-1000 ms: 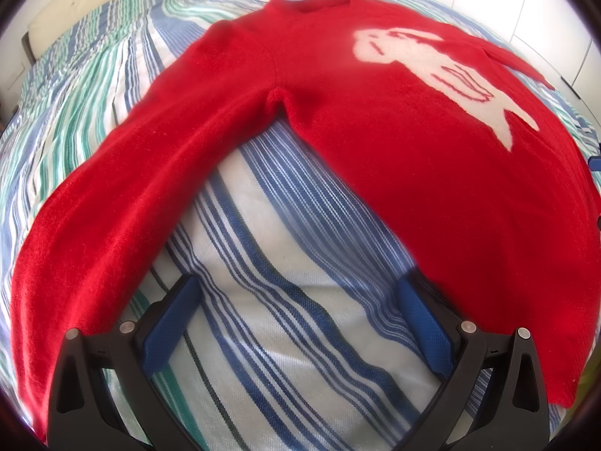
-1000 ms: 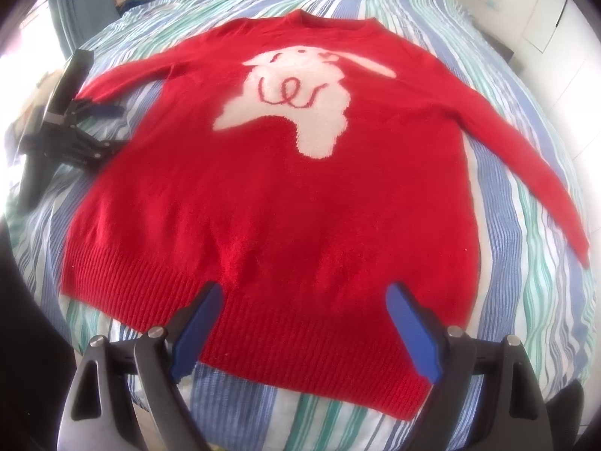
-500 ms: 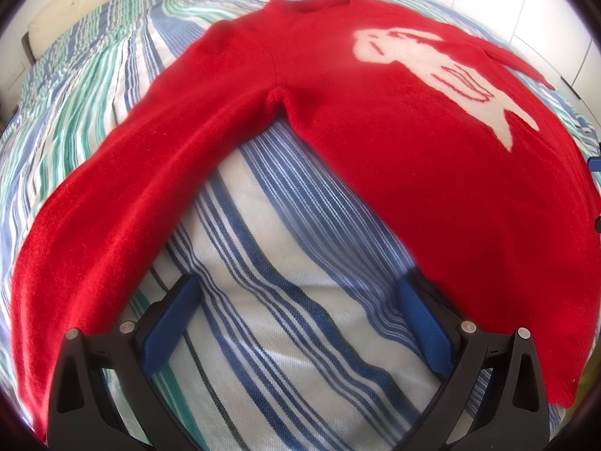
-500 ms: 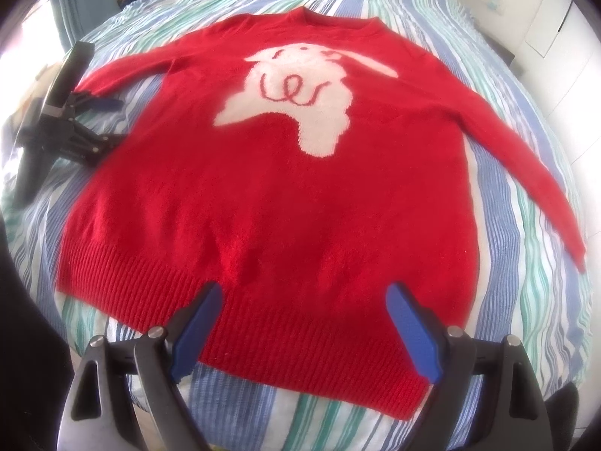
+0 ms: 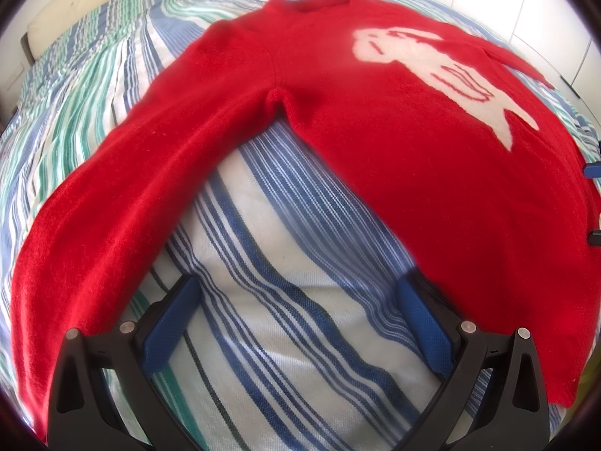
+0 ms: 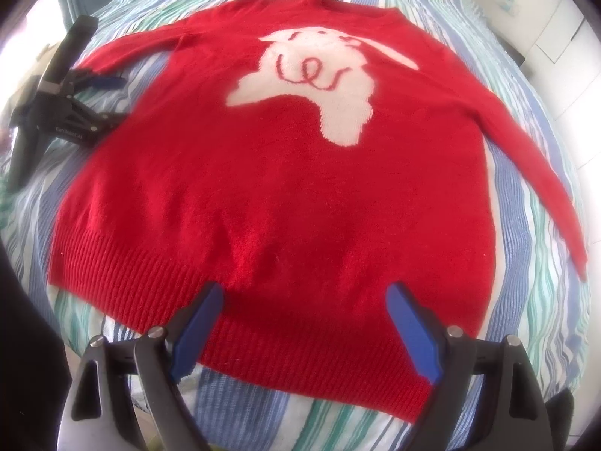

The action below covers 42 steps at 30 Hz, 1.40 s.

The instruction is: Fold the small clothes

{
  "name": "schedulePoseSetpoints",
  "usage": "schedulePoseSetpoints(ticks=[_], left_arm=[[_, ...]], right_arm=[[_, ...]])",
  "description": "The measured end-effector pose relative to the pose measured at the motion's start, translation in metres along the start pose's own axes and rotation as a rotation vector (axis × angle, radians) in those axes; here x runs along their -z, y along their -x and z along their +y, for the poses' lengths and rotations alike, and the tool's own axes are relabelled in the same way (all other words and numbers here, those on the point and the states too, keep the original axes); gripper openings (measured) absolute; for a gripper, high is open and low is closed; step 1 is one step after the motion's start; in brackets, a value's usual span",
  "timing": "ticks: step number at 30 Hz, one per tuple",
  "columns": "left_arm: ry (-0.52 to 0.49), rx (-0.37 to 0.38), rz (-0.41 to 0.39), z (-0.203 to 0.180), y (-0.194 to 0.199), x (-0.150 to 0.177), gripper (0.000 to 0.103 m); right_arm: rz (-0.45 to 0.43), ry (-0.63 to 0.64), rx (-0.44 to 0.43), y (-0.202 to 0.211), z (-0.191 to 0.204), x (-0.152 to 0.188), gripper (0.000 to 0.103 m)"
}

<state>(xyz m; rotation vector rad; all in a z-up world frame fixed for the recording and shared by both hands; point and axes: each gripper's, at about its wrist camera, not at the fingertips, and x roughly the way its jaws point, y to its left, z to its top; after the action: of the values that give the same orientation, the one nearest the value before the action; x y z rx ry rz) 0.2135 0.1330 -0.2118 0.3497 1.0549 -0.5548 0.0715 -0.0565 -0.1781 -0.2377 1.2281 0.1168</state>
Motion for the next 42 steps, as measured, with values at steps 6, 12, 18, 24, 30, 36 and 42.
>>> schedulePoseSetpoints(ticks=[6,12,18,24,30,36,42], left_arm=[[0.0,0.0,0.0,0.0,0.0,0.0,0.103],[0.001,0.0,0.0,0.0,0.0001,-0.0001,0.103],[0.0,0.0,0.0,0.0001,0.0002,-0.0001,0.103],[0.0,0.0,0.0,0.0002,0.0002,-0.0002,0.103],[0.0,0.001,0.0,0.0003,0.0003,-0.0002,0.103],[0.0,0.001,0.001,0.0004,0.0003,-0.0002,0.103],[0.0,0.001,0.0,0.0004,0.0004,-0.0003,0.103]], right_arm=[[0.007,-0.003,-0.001,-0.0018,0.0016,-0.0012,0.088],[0.001,-0.01,-0.002,-0.0008,0.0009,-0.001,0.088],[0.006,-0.021,-0.01,-0.0029,-0.0015,-0.0005,0.088],[-0.004,-0.003,-0.008,-0.0001,0.0018,-0.0004,0.088],[0.0,-0.015,-0.014,-0.0015,0.0,-0.0007,0.088],[0.003,-0.002,-0.017,-0.0028,0.0026,-0.0013,0.088],[-0.003,-0.005,-0.009,0.0002,0.0014,-0.0025,0.088]])
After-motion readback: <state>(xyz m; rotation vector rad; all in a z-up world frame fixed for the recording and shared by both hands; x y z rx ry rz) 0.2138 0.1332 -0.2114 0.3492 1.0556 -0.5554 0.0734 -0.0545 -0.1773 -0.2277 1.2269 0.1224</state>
